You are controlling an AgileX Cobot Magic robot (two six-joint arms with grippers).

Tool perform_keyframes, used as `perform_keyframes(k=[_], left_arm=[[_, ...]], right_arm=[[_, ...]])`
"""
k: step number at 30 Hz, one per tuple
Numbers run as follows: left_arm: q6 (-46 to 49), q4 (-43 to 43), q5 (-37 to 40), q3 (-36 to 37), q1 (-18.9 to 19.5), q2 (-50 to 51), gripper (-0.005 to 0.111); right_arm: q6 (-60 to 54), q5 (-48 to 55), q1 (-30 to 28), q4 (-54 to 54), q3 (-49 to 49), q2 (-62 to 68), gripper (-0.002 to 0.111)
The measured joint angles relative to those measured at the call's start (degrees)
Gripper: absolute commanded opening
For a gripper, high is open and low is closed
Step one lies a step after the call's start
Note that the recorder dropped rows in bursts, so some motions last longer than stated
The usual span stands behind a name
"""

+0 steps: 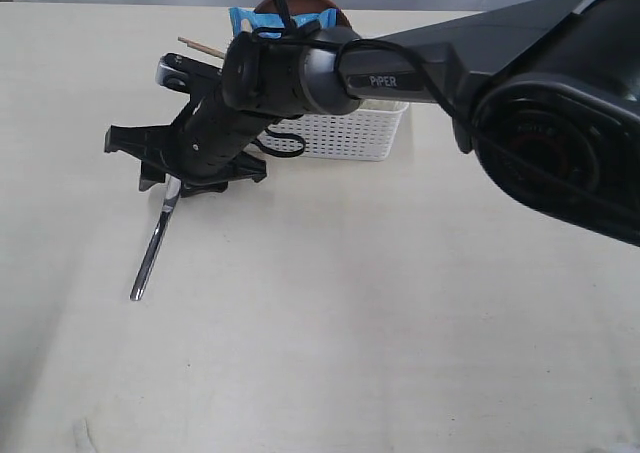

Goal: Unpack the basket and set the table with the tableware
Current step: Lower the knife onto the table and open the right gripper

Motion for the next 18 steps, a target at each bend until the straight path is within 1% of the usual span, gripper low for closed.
perform_keyframes(k=[14,18], left_arm=[[0.0,0.0,0.0,0.0,0.0,0.0,0.0],[0.0,0.0,0.0,0.0,0.0,0.0,0.0]], right_arm=[[-1.52,-2.66,0.0,0.83,-0.56,1.11,0.049],[-3.94,-2.74,0.0,0.96,-0.56,0.89,0.049]])
